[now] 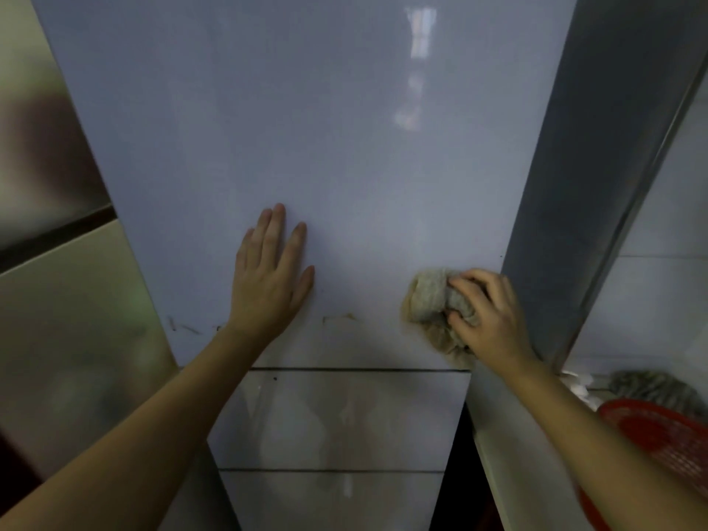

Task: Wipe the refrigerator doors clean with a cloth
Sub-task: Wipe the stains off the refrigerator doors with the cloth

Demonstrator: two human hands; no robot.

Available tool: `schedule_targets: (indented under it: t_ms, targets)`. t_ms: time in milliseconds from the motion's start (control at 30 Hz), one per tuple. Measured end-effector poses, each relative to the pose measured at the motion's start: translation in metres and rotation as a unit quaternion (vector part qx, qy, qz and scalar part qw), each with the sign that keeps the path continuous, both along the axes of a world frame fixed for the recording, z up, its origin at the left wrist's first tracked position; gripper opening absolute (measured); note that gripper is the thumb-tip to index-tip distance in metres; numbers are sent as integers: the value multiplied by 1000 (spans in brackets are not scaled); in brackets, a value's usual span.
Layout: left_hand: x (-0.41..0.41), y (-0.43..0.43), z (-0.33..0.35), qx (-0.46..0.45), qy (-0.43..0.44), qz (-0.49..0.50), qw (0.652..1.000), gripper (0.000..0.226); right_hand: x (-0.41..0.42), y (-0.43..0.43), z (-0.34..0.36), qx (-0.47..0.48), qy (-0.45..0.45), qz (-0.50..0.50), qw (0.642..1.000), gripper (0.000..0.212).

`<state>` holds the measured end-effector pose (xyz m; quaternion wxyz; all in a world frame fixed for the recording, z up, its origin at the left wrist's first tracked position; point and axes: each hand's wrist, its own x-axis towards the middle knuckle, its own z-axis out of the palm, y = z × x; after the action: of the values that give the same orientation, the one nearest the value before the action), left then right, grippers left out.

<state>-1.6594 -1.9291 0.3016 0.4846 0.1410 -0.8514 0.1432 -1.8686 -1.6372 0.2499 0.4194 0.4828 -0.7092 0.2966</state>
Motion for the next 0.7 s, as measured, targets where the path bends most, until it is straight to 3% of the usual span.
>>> schedule_targets:
  t_ms: [200,500,700]
  targets:
    - [-2,-2,-2,-12,-3,6,1000,67,6,7,-32,54,-37,4,998,40]
    - [-6,-4,-5,-19,6,7,1000,67,9,-11,22,-66,-36,-3,997,39]
    - [-5,-6,-5,-18,0,8,1000,68,18,-25,-17,18,-3,22,1000,41]
